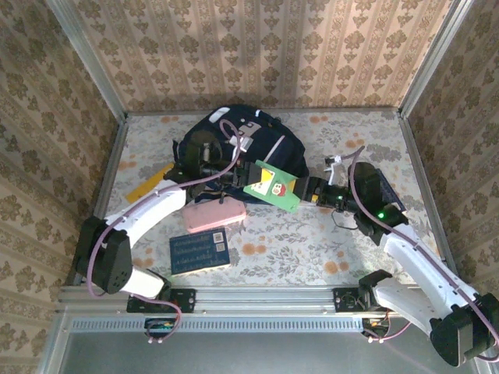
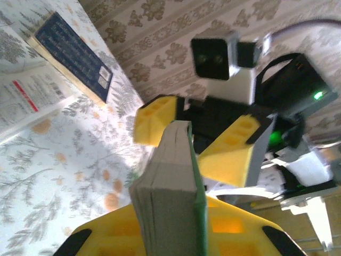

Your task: Pack books, pencil case, and school supplies into a backpack

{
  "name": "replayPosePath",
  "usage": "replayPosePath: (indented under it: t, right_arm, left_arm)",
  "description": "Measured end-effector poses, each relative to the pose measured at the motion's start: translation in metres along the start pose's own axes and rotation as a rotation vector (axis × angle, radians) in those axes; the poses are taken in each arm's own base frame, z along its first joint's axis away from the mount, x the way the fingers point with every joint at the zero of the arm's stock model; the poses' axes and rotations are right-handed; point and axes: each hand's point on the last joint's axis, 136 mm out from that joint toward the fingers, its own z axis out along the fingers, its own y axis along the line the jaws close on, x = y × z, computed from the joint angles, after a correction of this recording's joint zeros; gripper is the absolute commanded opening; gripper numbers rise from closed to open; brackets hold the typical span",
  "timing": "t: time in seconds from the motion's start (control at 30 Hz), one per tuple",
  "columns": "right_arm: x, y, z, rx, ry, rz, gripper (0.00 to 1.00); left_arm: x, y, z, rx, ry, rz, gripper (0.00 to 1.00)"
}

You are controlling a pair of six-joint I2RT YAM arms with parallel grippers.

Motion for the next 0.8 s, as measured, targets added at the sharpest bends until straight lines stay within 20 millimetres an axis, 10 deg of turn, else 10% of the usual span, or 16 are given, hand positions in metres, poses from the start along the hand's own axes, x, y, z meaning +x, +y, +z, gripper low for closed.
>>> replayPosePath:
  t: [0.27,0.63,0.8]
  right_arm:
    - [-0.024,0.048,-0.039,-0.056,-0.085,-0.242,0.74]
    - [0.035,0.071,-0.008,-0.287,0.215,-0.196,0.83]
    - [0.050,0.064,-0.005,-0.294,0.258,-0.173,0.70]
  left_arm:
    - [0.049,-0.040,0.019,-0.061,0.179,0.309,0.00]
    - [0.059,-0.034,0.017,-0.011,0.238,0.356,0.00]
    - [0.060,-0.038,0.017,0.028,0.240,0.352,0.00]
